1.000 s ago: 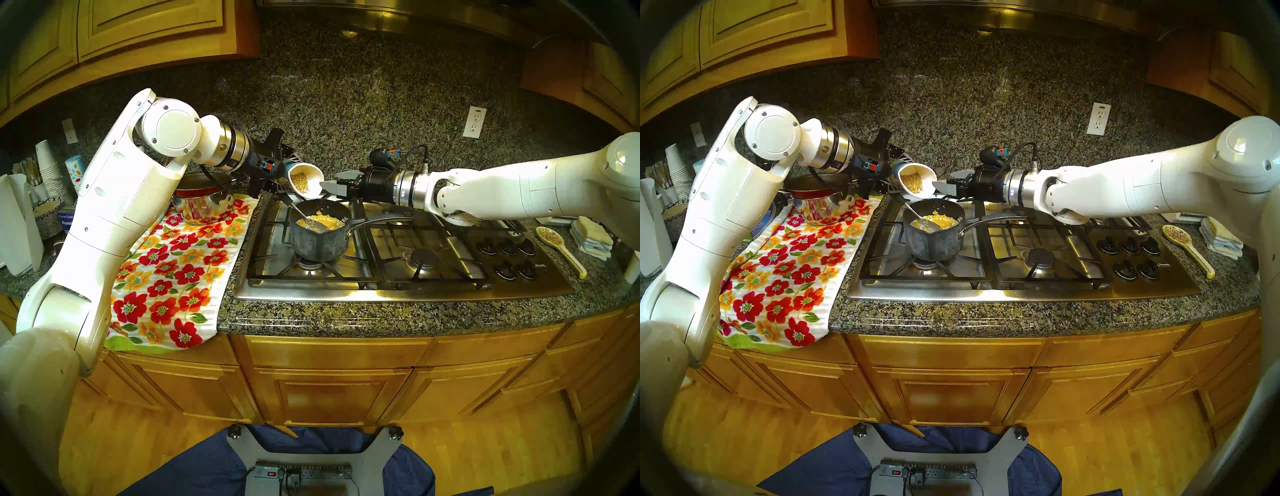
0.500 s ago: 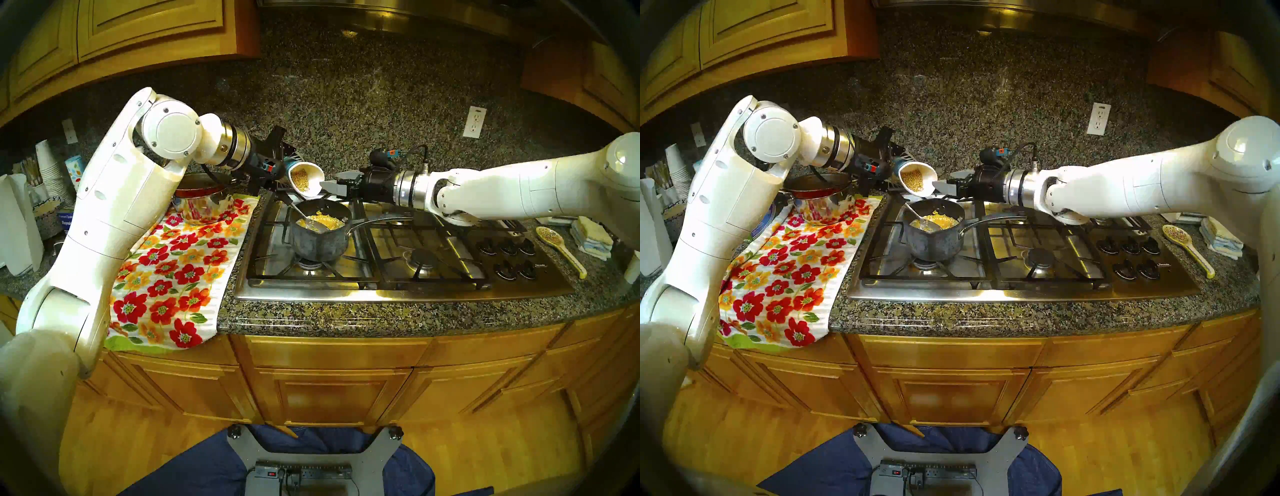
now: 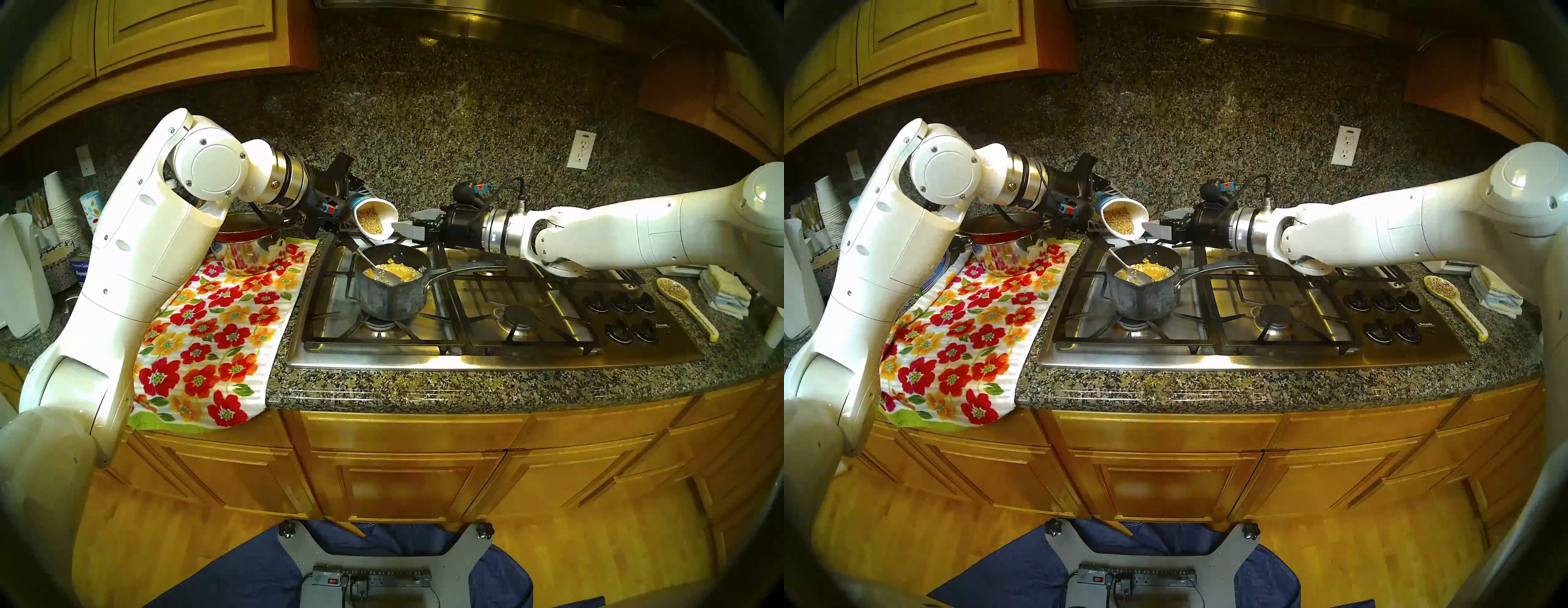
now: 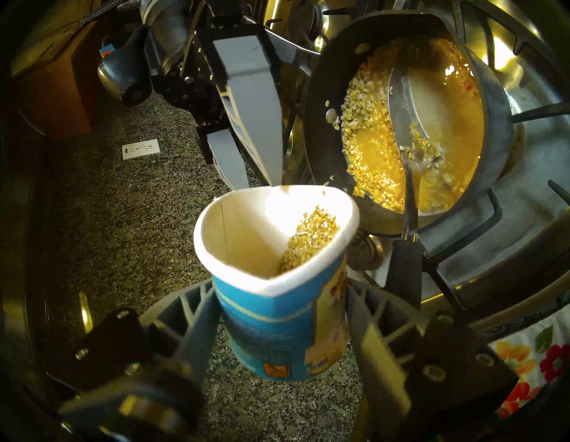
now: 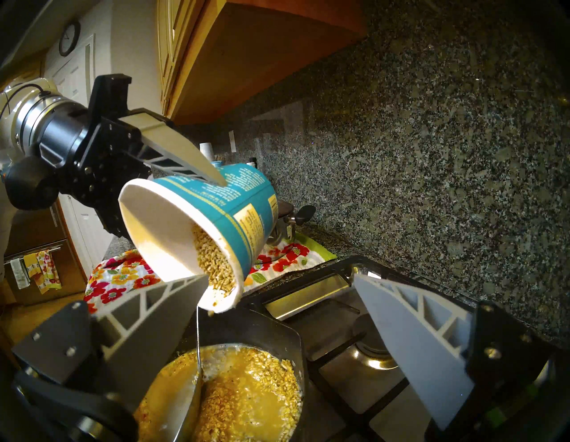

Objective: Pour oats into pot and stir with a spoon

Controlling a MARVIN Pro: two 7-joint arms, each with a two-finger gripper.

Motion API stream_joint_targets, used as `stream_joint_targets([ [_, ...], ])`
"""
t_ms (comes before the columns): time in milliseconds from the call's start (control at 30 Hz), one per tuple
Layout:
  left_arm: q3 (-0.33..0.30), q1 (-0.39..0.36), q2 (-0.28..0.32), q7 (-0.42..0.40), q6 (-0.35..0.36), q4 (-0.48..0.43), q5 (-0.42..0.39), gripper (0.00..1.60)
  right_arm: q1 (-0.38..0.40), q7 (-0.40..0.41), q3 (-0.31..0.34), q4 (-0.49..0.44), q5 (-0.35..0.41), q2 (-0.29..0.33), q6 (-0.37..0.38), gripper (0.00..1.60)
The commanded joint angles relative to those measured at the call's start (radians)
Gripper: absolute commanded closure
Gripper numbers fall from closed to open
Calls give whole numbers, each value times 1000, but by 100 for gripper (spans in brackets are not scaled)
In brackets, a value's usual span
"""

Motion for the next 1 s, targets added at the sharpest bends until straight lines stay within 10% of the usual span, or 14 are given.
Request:
stream_joint_targets([
  [0,-23,-30,-8,24,4,-35,6,88,38,2,21,8,3,0,-6,0],
  [967,-29,7,-7,56,-15,-84,71,88,103,17,-8,-46,-10,71,-5,0],
])
